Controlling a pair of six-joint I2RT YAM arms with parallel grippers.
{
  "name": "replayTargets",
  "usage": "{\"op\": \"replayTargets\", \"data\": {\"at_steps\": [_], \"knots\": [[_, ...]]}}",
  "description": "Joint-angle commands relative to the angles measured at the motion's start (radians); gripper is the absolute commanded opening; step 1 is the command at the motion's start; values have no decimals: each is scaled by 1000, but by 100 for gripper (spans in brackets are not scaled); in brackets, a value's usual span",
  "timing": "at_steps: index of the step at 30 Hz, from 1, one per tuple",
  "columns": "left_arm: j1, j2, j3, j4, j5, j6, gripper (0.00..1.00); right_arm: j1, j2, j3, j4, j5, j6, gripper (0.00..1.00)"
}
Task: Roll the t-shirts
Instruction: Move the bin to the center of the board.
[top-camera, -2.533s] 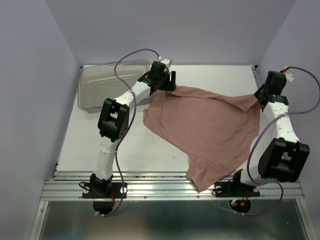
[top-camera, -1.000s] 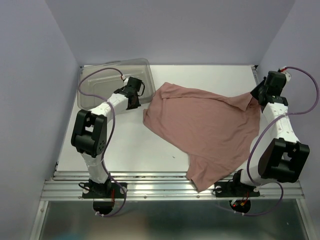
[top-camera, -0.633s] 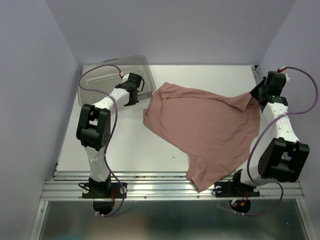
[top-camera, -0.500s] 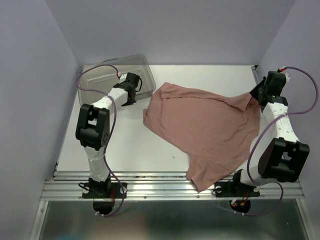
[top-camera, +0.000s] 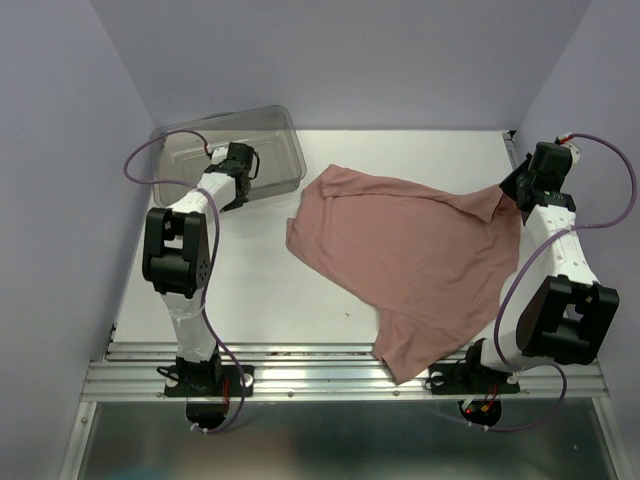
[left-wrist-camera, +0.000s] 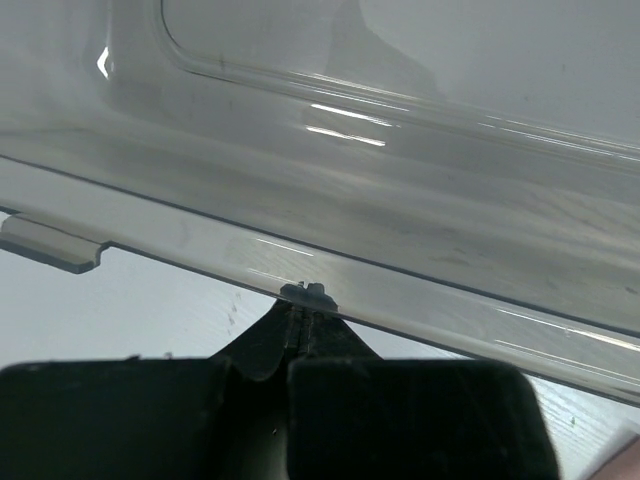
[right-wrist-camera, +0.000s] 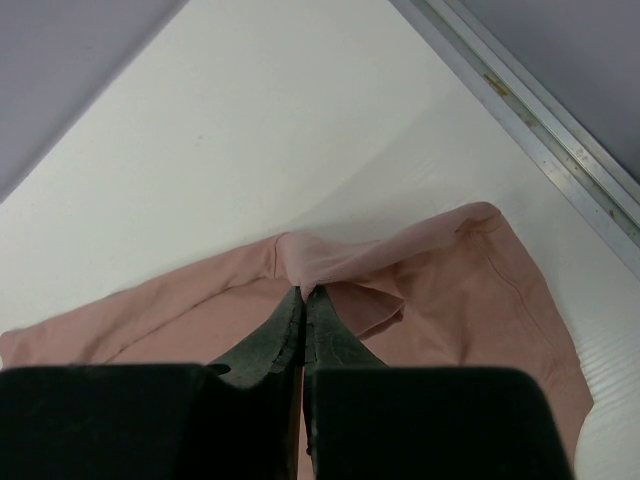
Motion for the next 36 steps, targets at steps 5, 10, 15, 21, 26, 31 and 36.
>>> {"op": "replayTargets", "data": {"at_steps": [5,10,15,21,26,31,36], "knots": [[9,-83,39,-19,-105,2,0,-3,-29,26,25,-14,9,1],[35,-87,62,-28,-116,1,0,-3,-38,27,19,-18,8,1],[44,-90,102,-39,-108,-5,0,-3,-51,26,14,-14,3,1],[-15,-222,78,18,25,10,0,-3,-58,18,14,-15,3,1],[-170,-288,120,24,73,7,4,-3,-58,16,16,-19,6,1],[-291,-227,162,79,217,-21,32,-3,-60,18,16,-25,9,1],[-350,-46,294,98,329,-34,48,-3,-67,21,13,-33,9,1]]}}
